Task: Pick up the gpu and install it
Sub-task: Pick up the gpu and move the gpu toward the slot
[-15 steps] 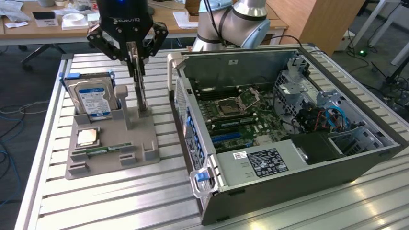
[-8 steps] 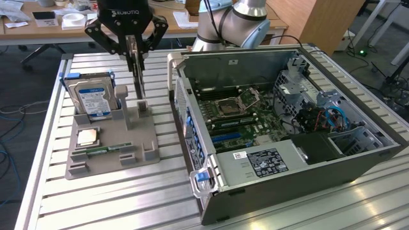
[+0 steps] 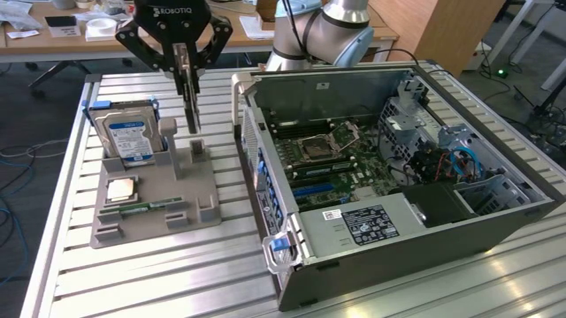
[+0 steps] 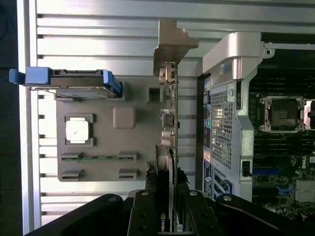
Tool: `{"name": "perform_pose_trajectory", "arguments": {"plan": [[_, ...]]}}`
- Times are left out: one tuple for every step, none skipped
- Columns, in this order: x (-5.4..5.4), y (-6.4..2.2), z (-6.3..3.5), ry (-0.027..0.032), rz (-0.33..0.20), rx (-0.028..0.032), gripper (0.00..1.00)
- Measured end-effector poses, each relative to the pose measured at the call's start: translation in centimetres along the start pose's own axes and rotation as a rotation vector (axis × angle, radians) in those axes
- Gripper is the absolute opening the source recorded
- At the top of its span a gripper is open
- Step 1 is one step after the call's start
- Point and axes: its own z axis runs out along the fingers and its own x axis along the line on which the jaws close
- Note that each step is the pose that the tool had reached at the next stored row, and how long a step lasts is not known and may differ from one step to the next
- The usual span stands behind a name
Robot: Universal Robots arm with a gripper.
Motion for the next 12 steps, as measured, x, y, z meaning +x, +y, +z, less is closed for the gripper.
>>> {"name": "perform_pose_trajectory", "arguments": {"plan": [[0.00, 0.00, -0.05, 0.0000, 0.000, 0.0000, 0.26], [0.00, 0.00, -0.10, 0.0000, 0.000, 0.0000, 0.26], [-0.01, 0.01, -0.12, -0.0001, 0.000, 0.0000, 0.26], [-0.01, 0.01, -0.12, -0.0001, 0.000, -0.0001, 0.26], [-0.01, 0.01, -0.12, -0.0001, 0.000, -0.0001, 0.26], [-0.01, 0.01, -0.12, -0.0001, 0.000, -0.0001, 0.26], [-0.01, 0.01, -0.12, 0.0000, 0.000, 0.0000, 0.26], [-0.01, 0.01, -0.13, 0.0000, 0.000, 0.0000, 0.26], [-0.01, 0.01, -0.18, 0.0002, 0.000, 0.0002, 0.26], [-0.02, 0.01, -0.31, 0.0004, 0.000, 0.0004, 0.26], [-0.03, 0.02, -0.50, 0.0003, 0.000, 0.0002, 0.26], [-0.03, 0.03, -0.72, 0.0000, 0.000, 0.0000, 0.26]]}}
